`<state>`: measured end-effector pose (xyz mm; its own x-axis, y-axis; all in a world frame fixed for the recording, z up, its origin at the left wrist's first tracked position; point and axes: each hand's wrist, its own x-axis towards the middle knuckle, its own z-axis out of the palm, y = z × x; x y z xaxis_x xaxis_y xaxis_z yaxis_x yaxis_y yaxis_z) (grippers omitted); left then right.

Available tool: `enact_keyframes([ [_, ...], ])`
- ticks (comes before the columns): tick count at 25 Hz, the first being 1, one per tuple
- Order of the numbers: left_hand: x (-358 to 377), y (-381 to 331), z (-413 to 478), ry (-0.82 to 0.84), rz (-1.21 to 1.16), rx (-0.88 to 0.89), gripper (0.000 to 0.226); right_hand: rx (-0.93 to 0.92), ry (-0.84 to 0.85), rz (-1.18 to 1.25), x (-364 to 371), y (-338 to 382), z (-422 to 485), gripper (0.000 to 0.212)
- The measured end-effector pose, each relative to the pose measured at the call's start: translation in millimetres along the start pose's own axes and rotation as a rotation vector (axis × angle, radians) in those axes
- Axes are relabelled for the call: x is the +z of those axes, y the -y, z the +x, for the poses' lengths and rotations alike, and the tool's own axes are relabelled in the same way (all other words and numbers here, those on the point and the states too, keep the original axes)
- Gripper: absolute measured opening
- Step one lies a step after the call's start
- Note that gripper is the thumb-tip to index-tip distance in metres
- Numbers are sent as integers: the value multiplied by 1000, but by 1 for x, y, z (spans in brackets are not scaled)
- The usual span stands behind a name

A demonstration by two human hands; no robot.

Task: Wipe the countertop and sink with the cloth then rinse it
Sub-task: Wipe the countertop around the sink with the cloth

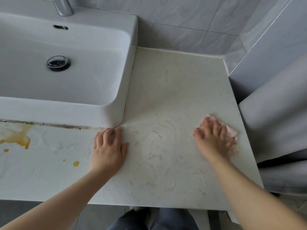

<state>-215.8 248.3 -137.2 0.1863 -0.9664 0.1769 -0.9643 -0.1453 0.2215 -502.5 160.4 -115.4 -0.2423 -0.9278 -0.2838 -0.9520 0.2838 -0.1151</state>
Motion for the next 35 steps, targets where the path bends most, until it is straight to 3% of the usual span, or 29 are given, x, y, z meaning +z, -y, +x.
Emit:
enact_keyframes([
  [1,2,-1,-1,0,-5,-3,55,-49,-7,-19,11,22,-15,61],
  [5,2,1,-2,17,9,-5,55,-650,39,-139,38,85,-58,75],
  [7,0,0,-3,18,16,-1,54,-667,14,-197,22,58,-26,76],
  [11,-1,-3,-3,16,24,-11,53,-186,22,-93,6,29,4,61],
  [13,0,-2,-3,9,-2,-5,51,-336,-5,-87,20,73,-18,58],
  [16,2,0,-3,-34,-59,-22,47,-806,14,-103,42,138,-51,62],
  [19,3,2,-4,-54,-97,-31,44,-955,4,-170,39,139,-39,69],
  [22,1,3,-3,-40,-86,-42,45,-775,-120,-142,33,91,-10,72],
  [26,-2,0,-3,-7,-77,-41,47,-367,8,-160,11,52,5,63],
  [27,-2,0,-3,-2,-81,-44,47,-353,20,-144,15,63,-4,62],
  [29,-2,0,-4,9,-85,-59,48,-518,-32,-92,32,91,-37,64],
  [32,-3,-1,-4,27,-85,-71,48,-703,25,-138,32,88,-39,77],
  [35,-5,-2,-3,41,-75,-71,48,-422,-44,-136,11,20,9,68],
])
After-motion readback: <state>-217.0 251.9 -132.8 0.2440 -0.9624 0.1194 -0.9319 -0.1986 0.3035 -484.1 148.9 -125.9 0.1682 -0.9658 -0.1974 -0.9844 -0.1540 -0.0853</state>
